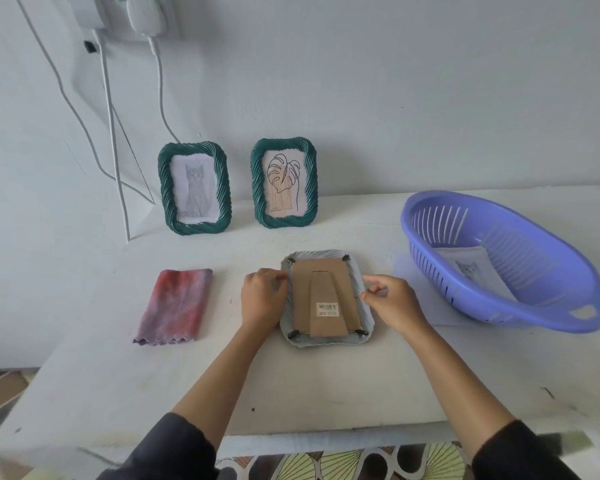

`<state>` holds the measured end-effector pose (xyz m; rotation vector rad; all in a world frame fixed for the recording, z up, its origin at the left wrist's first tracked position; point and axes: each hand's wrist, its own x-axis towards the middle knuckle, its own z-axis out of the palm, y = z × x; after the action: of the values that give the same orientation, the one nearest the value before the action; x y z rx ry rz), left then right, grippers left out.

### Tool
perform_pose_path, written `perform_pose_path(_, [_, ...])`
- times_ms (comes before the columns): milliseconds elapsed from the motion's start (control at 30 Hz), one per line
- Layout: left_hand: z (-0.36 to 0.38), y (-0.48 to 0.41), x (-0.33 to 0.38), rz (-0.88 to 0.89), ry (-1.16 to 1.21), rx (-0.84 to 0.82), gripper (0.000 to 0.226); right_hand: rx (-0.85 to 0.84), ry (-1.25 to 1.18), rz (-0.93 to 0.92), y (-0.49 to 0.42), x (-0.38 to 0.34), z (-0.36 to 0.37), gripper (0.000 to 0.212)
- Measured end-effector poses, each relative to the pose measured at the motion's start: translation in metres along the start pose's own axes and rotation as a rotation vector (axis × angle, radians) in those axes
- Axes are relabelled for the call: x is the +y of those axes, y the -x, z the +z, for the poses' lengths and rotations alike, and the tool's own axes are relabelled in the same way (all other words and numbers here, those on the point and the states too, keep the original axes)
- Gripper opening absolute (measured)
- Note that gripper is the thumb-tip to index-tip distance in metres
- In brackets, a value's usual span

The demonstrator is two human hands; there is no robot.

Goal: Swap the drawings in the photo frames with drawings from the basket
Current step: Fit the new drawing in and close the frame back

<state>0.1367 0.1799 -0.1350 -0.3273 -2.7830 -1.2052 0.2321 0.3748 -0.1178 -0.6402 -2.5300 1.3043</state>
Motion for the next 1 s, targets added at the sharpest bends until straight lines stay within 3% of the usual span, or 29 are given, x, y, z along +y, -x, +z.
perform_pose_path(100, [-0.002, 0.001, 0.003, -0.01, 0.007, -0.013, 0.028, -0.03, 0.043, -0.065, 0.004, -0.003, -0.002, 0.035])
perform_pose_path(233, [-0.007, 0.002, 0.012, -0.044, 0.067, -0.043, 0.026, 0.051, 0.072, -0.131, 0.006, -0.018, -0.012, 0.032])
perform_pose_path(433, [-0.021, 0.014, 0.065, -0.058, 0.435, -0.002, 0.025, 0.209, 0.177, -0.377, 0.007, -0.084, -0.047, 0.026])
perform_pose_path(533, [-0.032, 0.019, 0.097, -0.151, 0.767, -0.118, 0.023, 0.161, 0.216, -0.472, 0.011, -0.109, -0.045, 0.018])
perform_pose_path(633, [-0.041, 0.018, 0.108, -0.28, 0.947, -0.221, 0.031, -0.03, 0.045, -0.538, 0.011, -0.121, -0.029, 0.02])
perform_pose_path(700, [-0.046, 0.014, 0.102, -0.294, 0.958, -0.178, 0.037, -0.2, -0.1, -0.52, 0.008, -0.118, -0.016, 0.025])
perform_pose_path(767, [-0.053, 0.011, 0.09, -0.308, 0.945, -0.124, 0.044, -0.267, -0.175, -0.435, 0.003, -0.106, -0.004, 0.027])
perform_pose_path(867, [-0.061, 0.011, 0.065, -0.298, 0.83, -0.111, 0.055, -0.162, -0.131, -0.256, -0.003, -0.074, 0.012, 0.027])
perform_pose_path(1000, [-0.05, 0.016, 0.033, -0.267, 0.485, -0.104, 0.051, -0.124, 0.072, -0.126, -0.001, -0.037, 0.03, 0.044])
